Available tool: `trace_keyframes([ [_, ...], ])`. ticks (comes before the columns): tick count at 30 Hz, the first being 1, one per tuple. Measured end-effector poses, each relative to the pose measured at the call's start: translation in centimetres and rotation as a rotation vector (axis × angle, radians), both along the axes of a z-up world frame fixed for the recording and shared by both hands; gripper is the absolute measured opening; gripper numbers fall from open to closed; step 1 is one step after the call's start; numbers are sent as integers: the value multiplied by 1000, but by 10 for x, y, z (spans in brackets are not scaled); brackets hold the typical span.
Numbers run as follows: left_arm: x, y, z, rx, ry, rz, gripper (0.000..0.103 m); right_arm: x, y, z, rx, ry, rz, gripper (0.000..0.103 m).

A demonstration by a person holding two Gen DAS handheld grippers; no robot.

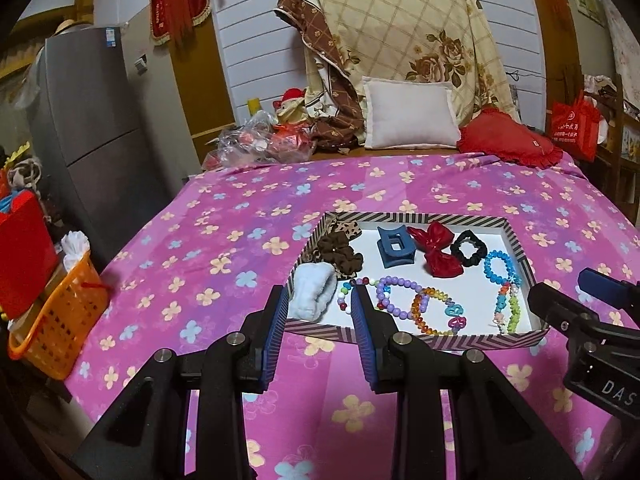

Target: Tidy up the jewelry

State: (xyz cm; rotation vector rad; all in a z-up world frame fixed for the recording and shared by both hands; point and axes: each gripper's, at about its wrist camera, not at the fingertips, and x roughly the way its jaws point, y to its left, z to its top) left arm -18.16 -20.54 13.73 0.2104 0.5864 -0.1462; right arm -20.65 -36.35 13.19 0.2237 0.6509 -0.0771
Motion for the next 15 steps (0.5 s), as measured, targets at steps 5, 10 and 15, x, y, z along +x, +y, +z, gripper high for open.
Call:
trace_keyframes([
  [5,2,1,0,-50,30,-19,26,1,-2,-4,-3,5,-2,80],
  [10,5,3,-1,-81,49,-27,26,2,-3,-6,-7,7,0,80],
  [15,9,6,-3,-95,66,-15,26,3,-2,-7,-6,14,2,80],
])
